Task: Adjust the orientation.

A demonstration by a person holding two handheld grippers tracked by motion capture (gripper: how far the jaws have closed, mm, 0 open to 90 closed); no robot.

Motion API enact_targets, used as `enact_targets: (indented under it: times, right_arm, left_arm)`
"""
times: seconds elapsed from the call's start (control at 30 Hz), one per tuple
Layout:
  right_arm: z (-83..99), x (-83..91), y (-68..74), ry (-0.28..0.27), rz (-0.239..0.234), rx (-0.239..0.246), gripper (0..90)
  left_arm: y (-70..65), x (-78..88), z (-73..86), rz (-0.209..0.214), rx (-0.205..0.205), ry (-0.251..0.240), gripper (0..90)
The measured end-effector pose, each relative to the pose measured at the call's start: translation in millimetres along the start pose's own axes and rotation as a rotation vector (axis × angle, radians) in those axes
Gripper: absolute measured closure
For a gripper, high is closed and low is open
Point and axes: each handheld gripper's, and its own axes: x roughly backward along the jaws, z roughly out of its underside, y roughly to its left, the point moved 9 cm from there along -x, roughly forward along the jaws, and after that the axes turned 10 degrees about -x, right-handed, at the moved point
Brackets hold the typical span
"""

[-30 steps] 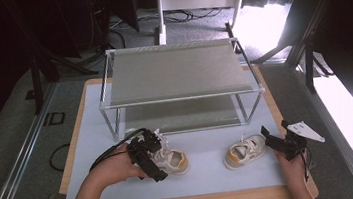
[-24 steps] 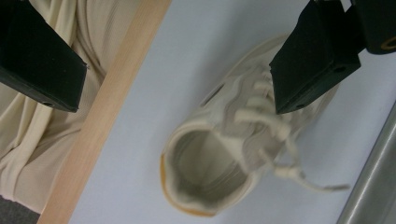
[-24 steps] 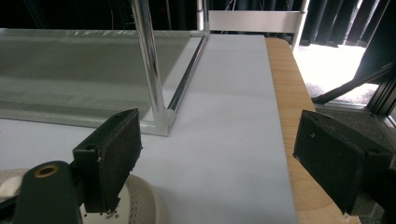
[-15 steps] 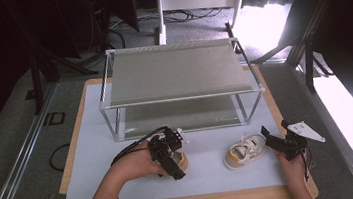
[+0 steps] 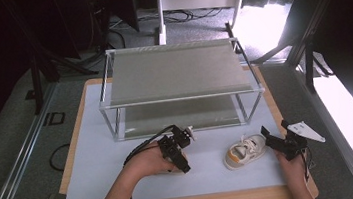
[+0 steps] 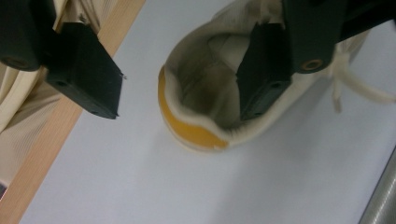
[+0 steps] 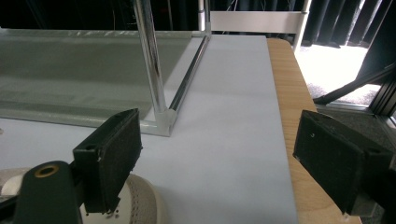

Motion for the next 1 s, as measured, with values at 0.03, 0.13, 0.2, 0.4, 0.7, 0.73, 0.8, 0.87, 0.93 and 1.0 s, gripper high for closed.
enact_targets:
  times: [0.03, 0.13, 0.2, 0.4, 0.7, 0.73, 0.8, 0.87, 0.93, 1.0]
  right_arm:
    - [0.0, -0.1, -0.1, 0.000, 0.000, 0.000, 14.8]
    - [0.0, -0.2, 0.0, 0.001, 0.001, 0.000, 14.8]
    - [0.0, -0.2, -0.1, 0.001, 0.000, 0.001, 14.8]
    - [0.0, -0.2, 0.0, 0.001, -0.002, 0.001, 14.8]
    - [0.3, -0.5, 0.3, 0.005, 0.000, 0.002, 15.0]
    - [0.3, -0.5, 0.2, 0.005, 0.000, 0.002, 15.0]
    - [0.2, -0.5, 0.1, 0.004, -0.001, 0.002, 15.0]
    - [0.3, -0.5, 0.0, 0.005, -0.001, 0.001, 15.0]
    - [0.2, -0.5, 0.1, 0.005, -0.001, 0.001, 15.0]
    - [0.1, -0.5, 0.0, 0.004, -0.002, 0.001, 15.0]
  left_arm:
    - [0.1, -1.8, -1.0, 0.004, 0.008, 0.005, 34.4]
    - [-1.0, -9.5, -2.4, 0.019, 0.010, 0.036, 37.8]
    - [-0.5, -14.9, -3.0, 0.020, 0.009, 0.052, 41.4]
    - [2.0, -23.4, -4.5, 0.027, 0.025, 0.067, 49.5]
    - [6.3, -25.9, -3.6, 0.064, 0.061, 0.051, 62.1]
    - [6.7, -26.1, -3.5, 0.068, 0.059, 0.048, 62.8]
    - [6.1, -25.9, -3.3, 0.078, 0.050, 0.049, 64.1]
    - [3.3, -25.7, -3.4, 0.082, 0.026, 0.055, 66.2]
    - [-0.1, -23.8, -2.5, 0.086, -0.018, 0.064, 68.5]
    - [-4.2, -20.0, -2.3, 0.084, -0.069, 0.063, 71.5]
